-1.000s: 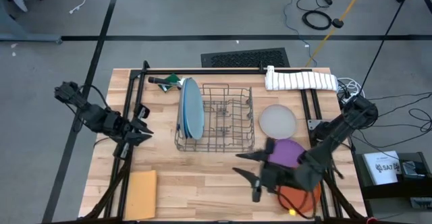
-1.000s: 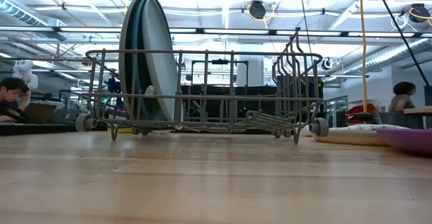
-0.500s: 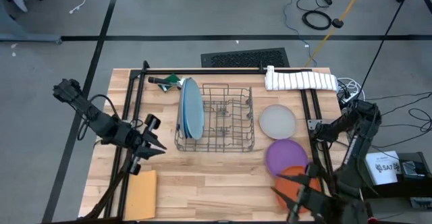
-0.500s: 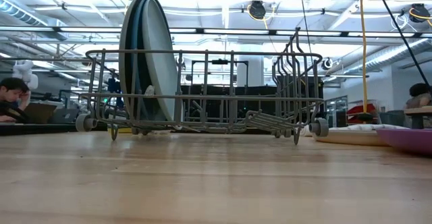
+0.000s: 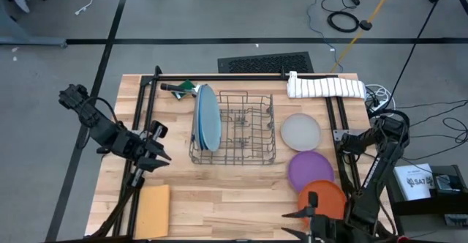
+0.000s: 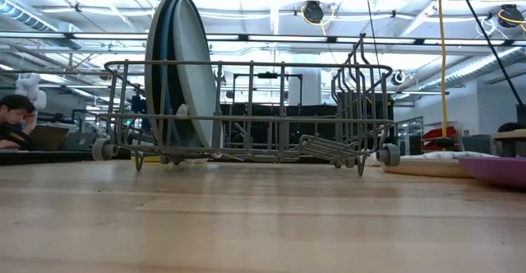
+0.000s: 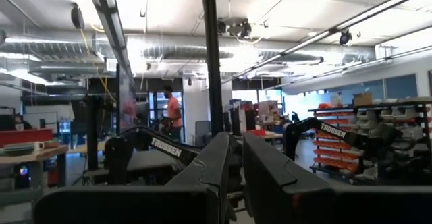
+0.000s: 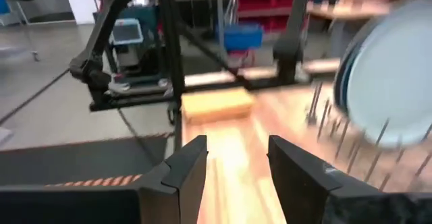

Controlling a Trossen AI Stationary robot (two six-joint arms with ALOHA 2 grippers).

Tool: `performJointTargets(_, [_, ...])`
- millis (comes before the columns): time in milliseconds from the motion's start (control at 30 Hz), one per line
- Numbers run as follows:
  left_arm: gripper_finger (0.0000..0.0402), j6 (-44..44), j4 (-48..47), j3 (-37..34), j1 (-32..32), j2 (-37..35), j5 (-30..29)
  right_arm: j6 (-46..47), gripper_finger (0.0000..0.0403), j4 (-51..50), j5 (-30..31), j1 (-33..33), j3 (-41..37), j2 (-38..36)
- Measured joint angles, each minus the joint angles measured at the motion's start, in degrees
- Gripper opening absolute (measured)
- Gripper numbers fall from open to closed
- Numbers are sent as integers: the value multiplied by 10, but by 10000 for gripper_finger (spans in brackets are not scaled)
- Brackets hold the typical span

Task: Sort dishes
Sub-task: Put the orange plate into the green dish rack

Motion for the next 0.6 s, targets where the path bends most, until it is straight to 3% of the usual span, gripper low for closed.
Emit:
performJointTargets(100, [45,28,0,0,0,-2,0,129,153,-101,-59,-2,0,0])
performJointTargets(233, [45,64,-1,0,0,-2,0,288,154,-246,-203,-41,0,1])
performJointTargets(467, [45,114,3,0,8,-2,-28,257,155,-316,-433,-140,1,-4])
performJointTargets(600, [45,113,1,0,8,-1,-50,285,155,-477,-532,-155,41,-6])
